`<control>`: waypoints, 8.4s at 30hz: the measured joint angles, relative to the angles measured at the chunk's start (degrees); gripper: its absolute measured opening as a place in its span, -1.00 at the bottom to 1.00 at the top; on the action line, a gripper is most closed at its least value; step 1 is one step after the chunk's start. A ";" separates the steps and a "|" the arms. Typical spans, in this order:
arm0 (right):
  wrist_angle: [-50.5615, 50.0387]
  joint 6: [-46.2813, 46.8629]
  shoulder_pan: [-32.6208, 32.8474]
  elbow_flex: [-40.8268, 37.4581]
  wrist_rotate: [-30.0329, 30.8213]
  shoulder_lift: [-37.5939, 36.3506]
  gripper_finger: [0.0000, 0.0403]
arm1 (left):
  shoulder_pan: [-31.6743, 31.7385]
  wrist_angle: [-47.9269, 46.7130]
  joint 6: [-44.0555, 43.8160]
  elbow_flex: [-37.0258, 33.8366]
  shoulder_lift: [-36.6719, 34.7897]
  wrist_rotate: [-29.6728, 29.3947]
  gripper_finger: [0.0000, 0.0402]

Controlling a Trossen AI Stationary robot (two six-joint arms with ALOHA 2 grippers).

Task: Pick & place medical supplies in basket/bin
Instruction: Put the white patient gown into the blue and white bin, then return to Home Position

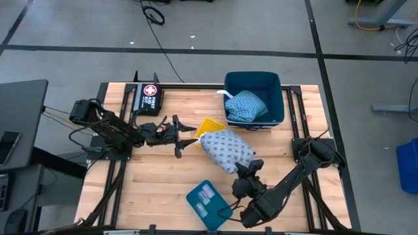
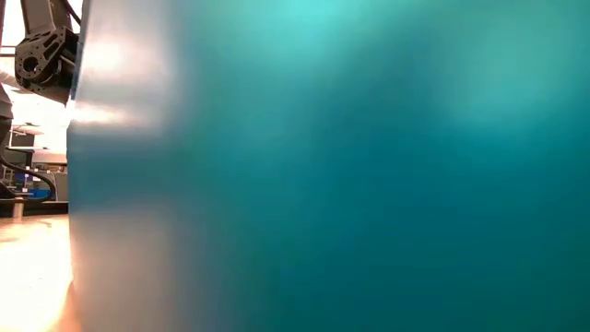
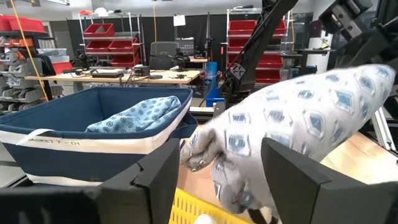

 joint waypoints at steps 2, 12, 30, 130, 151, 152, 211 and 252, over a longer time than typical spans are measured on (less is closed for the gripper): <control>0.02 1.75 -0.04 0.01 1.46 0.00 -0.92 | 0.00 0.00 0.02 0.00 0.00 0.00 0.06; 0.03 -2.58 -4.46 0.04 5.18 -0.02 -0.92 | 0.00 -0.02 0.02 0.00 0.00 0.00 0.06; 0.06 -18.95 -17.27 0.04 10.87 -0.07 -0.92 | 0.00 -0.07 0.00 -0.02 0.00 0.00 0.06; 64.59 -54.97 -9.16 -0.01 -35.50 -11.02 -0.48 | -0.02 -1.22 -0.24 -0.02 0.02 2.65 0.06; 146.83 -77.18 -12.79 -15.96 -71.51 -10.87 -0.49 | -2.44 -1.30 -2.10 -0.02 0.02 2.60 0.06; 152.39 -77.63 -13.13 -18.80 -71.48 -10.91 -0.49 | -2.63 -1.31 -2.11 -0.02 0.02 2.57 0.06; 166.78 -62.39 -22.94 -94.69 -48.30 -46.29 -0.49 | 5.35 -57.48 -3.43 -13.99 -64.39 2.57 -0.14; 92.45 -56.30 -20.95 -97.52 -53.35 -116.11 -0.49 | 5.33 -71.91 -0.53 -13.44 -79.73 -3.50 -0.14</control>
